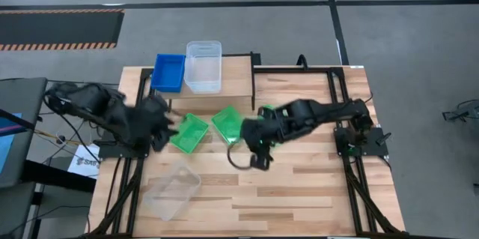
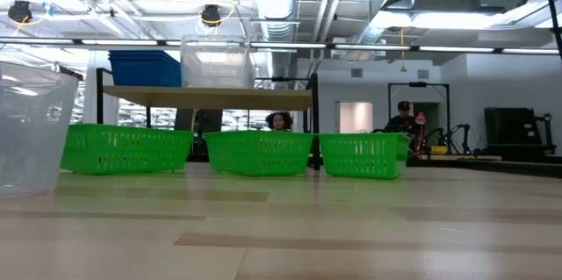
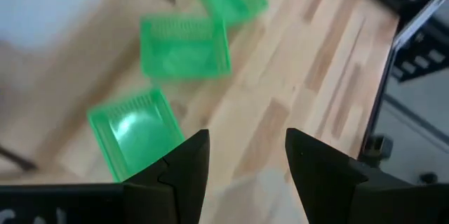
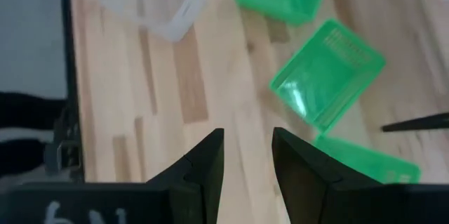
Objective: Stack baskets on shelf by color
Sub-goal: Stack the transparent bin on top of the other transparent bins on the shelf
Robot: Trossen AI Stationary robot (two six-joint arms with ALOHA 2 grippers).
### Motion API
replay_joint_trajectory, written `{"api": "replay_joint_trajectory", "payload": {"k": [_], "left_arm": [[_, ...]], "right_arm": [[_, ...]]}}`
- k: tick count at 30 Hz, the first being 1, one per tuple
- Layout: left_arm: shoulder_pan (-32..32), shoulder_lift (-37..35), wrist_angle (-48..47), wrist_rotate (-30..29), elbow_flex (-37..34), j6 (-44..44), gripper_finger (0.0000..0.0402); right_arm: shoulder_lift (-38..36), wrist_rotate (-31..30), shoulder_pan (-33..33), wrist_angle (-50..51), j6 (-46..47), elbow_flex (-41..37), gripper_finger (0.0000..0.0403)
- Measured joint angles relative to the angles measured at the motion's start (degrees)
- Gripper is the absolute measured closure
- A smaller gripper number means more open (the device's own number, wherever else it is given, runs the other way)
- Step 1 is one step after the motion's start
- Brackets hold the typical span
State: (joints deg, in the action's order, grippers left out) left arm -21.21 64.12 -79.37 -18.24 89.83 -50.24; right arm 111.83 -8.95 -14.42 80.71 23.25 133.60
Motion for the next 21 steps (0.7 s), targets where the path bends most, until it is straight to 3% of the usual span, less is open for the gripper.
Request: {"api": "replay_joint_trajectory", "payload": {"k": [6,13,21], "left_arm": [[-11.5,0.0,2.1,-1.2,-11.5,-17.2,0.0226],[-22.2,0.4,11.0,-2.2,-23.9,-33.8,0.0226],[-28.6,6.1,21.5,-3.4,-30.0,-46.3,0.0226]], "right_arm": [[0.0,-0.3,-6.3,1.6,2.4,0.0,0.0261],[0.0,-6.7,-12.9,1.6,5.7,0.0,0.0264],[0.0,-8.1,-17.3,1.6,10.7,0.0,0.0266]]}}
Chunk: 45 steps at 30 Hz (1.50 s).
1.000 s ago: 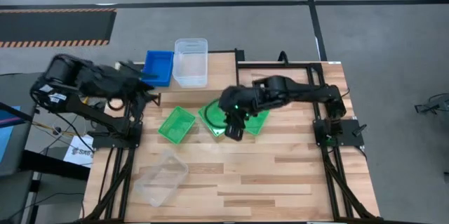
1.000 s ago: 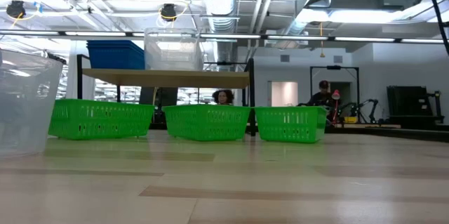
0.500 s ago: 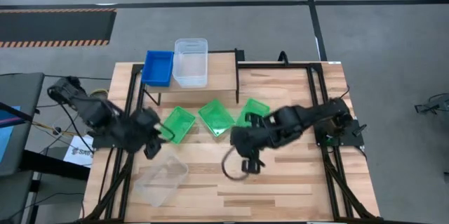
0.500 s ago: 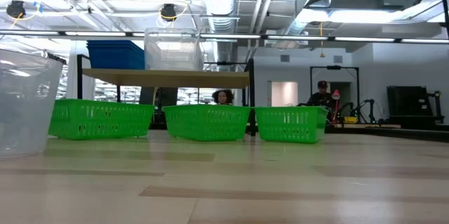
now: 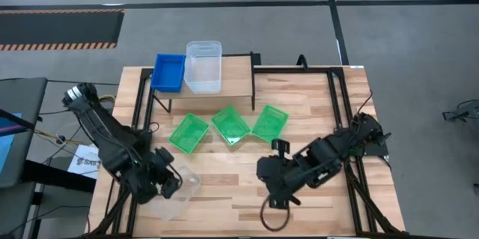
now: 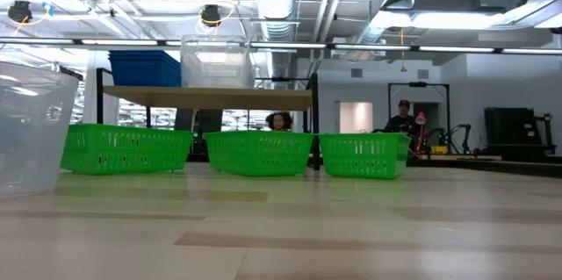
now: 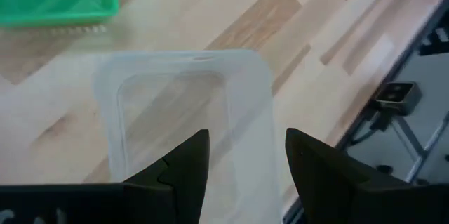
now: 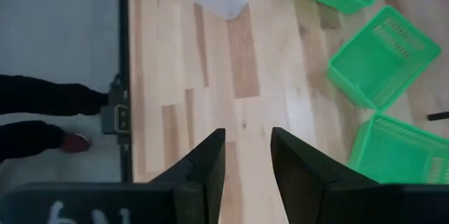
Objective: Stack baskets on shelf by color
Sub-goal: Stack the transparent bin on top of the other transparent bins on the shelf
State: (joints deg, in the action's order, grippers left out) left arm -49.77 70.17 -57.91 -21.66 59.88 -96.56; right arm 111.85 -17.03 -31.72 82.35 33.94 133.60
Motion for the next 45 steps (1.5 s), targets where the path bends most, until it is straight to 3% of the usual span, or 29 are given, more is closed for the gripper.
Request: {"api": "replay_joint_trajectory", "payload": {"k": [8,15,25,28,31,35,38,41,45], "left_arm": [[1.6,12.6,2.1,2.1,0.0,0.5,0.0226],[8.3,21.5,7.7,0.4,0.0,5.3,0.0226],[21.8,29.3,49.4,4.5,-0.1,32.5,0.0226],[25.5,29.3,62.0,9.6,0.0,39.2,0.0226],[27.5,28.5,68.2,17.8,1.4,44.8,0.0226],[27.3,25.0,64.5,29.1,4.8,46.4,0.0226],[24.7,20.0,55.9,31.5,6.1,45.9,0.0226],[20.8,13.0,46.2,27.9,7.1,43.1,0.0226],[13.0,5.1,37.3,14.8,7.1,37.9,0.0226]], "right_arm": [[0.0,-2.3,-3.3,0.0,3.7,0.0,0.0266],[0.0,-3.3,-5.6,-0.1,7.0,0.0,0.0267],[0.0,-4.3,-8.1,-0.3,10.9,0.0,0.0267],[0.0,-4.8,-8.2,-0.1,11.1,0.0,0.0267],[0.0,-6.5,-8.5,-0.1,10.6,0.0,0.0267],[0.0,-7.9,-8.7,0.2,7.7,0.0,0.0267],[0.0,-8.7,-8.2,-0.5,4.2,0.0,0.0267],[0.0,-8.7,-7.1,-1.1,-0.2,0.0,0.0266],[0.2,-8.6,-4.7,-1.8,-9.1,0.0,0.0264]]}}
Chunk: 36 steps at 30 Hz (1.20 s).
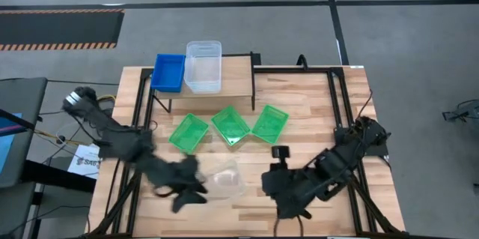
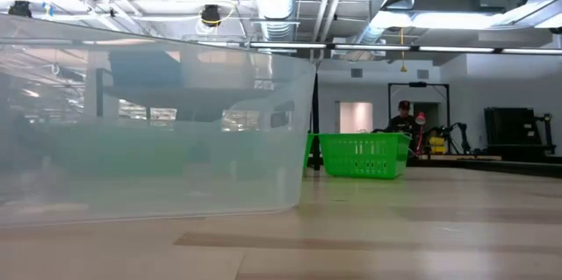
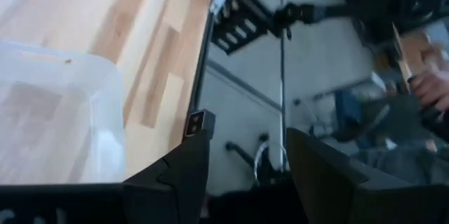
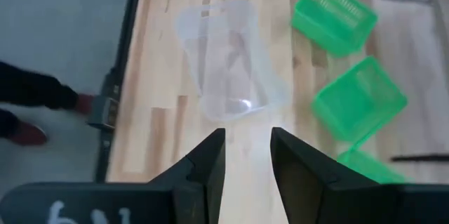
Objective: Stack baskets on shelf by color
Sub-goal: Stack the transparent bin on top of the other transparent bins on the shelf
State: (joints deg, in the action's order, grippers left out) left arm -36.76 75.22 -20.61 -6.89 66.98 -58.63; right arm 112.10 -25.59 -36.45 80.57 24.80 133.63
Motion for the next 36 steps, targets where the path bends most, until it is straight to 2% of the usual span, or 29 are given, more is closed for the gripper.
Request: {"api": "replay_joint_trajectory", "payload": {"k": [4,7,12,16,24,30,36], "left_arm": [[-8.4,-5.3,-3.7,-15.5,0.0,-5.6,0.0226],[-13.4,-6.9,-5.2,-25.1,0.0,-9.2,0.0226],[-18.8,-6.7,-9.6,-32.1,0.0,-18.3,0.0226],[-21.2,-4.2,-14.4,-33.0,0.0,-28.2,0.0226],[-25.8,3.1,-22.5,-32.9,0.0,-45.5,0.0226],[-27.3,8.0,-25.1,-32.4,0.0,-53.4,0.0226],[-27.3,11.0,-25.0,-31.0,-0.1,-55.4,0.0226]], "right_arm": [[1.4,2.8,3.3,-0.9,-11.9,0.0,0.0264],[3.6,7.6,6.2,-3.0,-22.0,0.0,0.0262],[9.3,15.4,9.8,-2.7,-36.5,0.0,0.0249],[14.2,21.0,11.2,-1.7,-48.0,0.0,0.0226],[22.1,21.0,10.9,-1.7,-66.8,0.0,0.0181],[26.1,17.7,12.5,-1.5,-68.3,0.0,0.0184],[27.8,18.8,14.1,-0.9,-68.0,0.0,0.0197]]}}
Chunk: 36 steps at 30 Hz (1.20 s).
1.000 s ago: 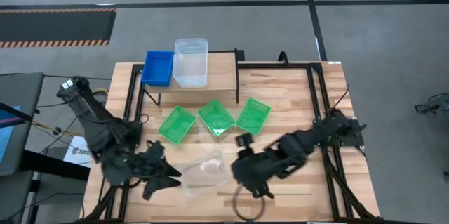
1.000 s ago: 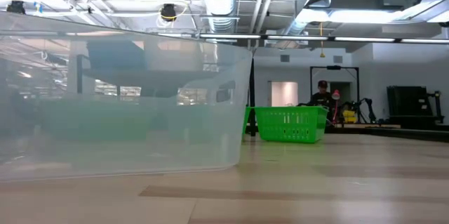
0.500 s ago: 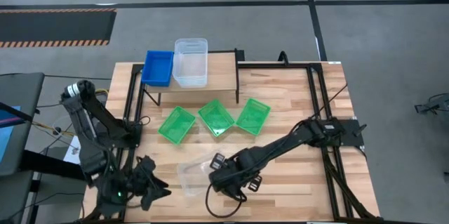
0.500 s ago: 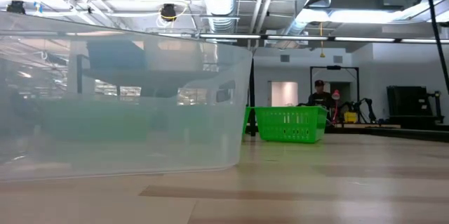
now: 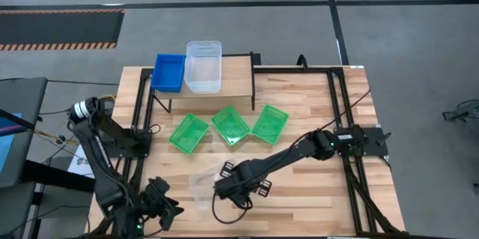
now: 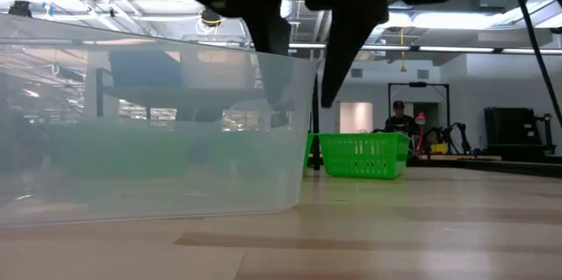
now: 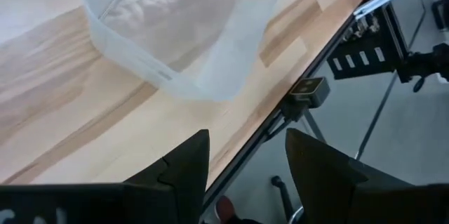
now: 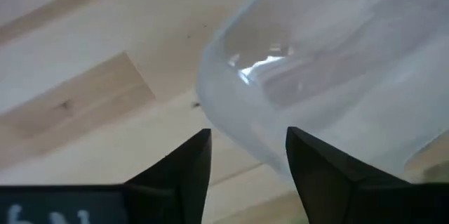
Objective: Stack baskets on shelf by color
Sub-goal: Stack the transparent bin on top of the other transparent bins on the shelf
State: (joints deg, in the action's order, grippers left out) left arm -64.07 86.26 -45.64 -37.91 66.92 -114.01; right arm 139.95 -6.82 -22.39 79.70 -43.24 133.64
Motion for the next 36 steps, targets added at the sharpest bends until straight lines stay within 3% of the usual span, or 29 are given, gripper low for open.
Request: {"api": "replay_joint_trajectory", "payload": {"k": [5,10,14,18,23,30,36], "left_arm": [[0.0,0.8,0.0,0.4,0.0,-1.3,0.0226],[0.0,0.8,-0.5,0.1,0.0,-1.4,0.0226],[0.5,0.8,-2.3,-0.3,0.0,-2.8,0.0226],[1.2,0.9,-3.9,-0.4,0.0,-3.3,0.0226],[2.4,0.9,-5.1,-0.4,0.0,-3.3,0.0226],[2.7,0.9,-4.9,-0.3,0.0,-2.6,0.0226],[2.7,0.9,-5.1,-0.4,0.0,-1.4,0.0226]], "right_arm": [[0.1,1.1,0.7,-1.5,10.9,0.0,0.0218],[-0.2,8.1,0.9,-4.3,24.8,0.0,0.0276],[-0.2,15.4,0.9,-14.6,39.1,0.0,0.0315],[-0.3,19.4,1.5,-22.4,46.5,0.0,0.033],[-0.3,19.5,2.0,-22.5,47.3,0.0,0.0313],[-2.9,20.0,2.5,-19.3,44.3,1.1,0.0236],[-4.5,14.3,2.2,-13.7,31.7,1.1,0.0196]]}}
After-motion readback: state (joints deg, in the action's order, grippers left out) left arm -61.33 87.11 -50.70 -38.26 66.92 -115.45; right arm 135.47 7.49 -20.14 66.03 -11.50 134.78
